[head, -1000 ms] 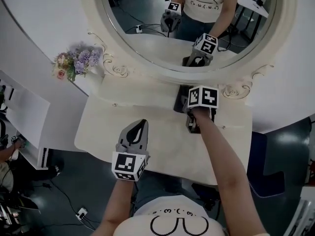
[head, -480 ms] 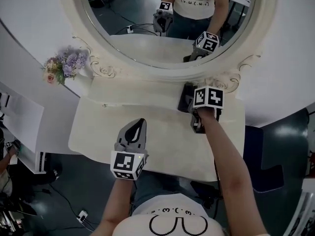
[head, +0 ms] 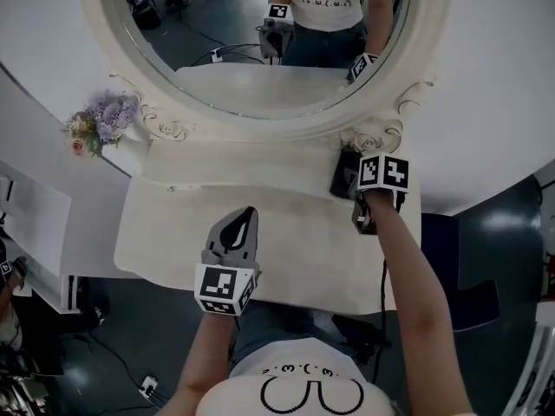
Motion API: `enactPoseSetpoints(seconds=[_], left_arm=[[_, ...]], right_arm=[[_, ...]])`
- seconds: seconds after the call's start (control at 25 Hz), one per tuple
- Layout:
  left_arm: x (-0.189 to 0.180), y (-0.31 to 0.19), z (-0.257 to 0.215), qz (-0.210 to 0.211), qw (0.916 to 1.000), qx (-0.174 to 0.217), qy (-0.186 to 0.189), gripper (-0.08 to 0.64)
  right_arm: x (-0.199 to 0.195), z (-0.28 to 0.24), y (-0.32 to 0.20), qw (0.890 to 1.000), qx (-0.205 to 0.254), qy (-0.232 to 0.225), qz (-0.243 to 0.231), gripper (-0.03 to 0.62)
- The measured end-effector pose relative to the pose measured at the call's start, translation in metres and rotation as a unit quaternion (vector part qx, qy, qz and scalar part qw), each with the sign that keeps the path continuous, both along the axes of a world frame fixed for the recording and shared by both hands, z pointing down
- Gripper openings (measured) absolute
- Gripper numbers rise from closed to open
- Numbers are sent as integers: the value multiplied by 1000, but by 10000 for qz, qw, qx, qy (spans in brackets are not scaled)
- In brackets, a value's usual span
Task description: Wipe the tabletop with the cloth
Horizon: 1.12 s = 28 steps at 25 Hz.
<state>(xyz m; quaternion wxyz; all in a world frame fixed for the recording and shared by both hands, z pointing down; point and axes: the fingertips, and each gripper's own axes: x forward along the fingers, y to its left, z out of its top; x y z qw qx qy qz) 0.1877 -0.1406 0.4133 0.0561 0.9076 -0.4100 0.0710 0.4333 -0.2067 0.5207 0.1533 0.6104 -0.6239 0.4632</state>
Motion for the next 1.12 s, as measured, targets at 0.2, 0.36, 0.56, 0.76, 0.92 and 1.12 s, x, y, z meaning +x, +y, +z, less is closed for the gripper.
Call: enactPoseSetpoints(seconds=[0.2,0.36,0.56,0.76,0.92,1.12], left_arm=[[14,7,-2,144,9999,30,-26,-3],[24,11,-4,240,9997,67,-51,-3],[35,19,-9,377,9992,115,-76,-3],[37,24,-9,433,9989,126,-117,-3],[37,29,-12,430,9988,163,-139,-3],[34,37,-11,369,9989,201,-189,-3]], right_arm=[[30,-2,17,9998,-36,211,11,94],[56,-4,32,9971,-102,744,-100,94],[92,-11,49,9842,-181,1758,-118,94],[119,-16,62,9608,-253,2753,-210,94],[136,-27,66,9109,-83,4096,-486,92],[146,-62,89,8453,940,5259,-65,92]])
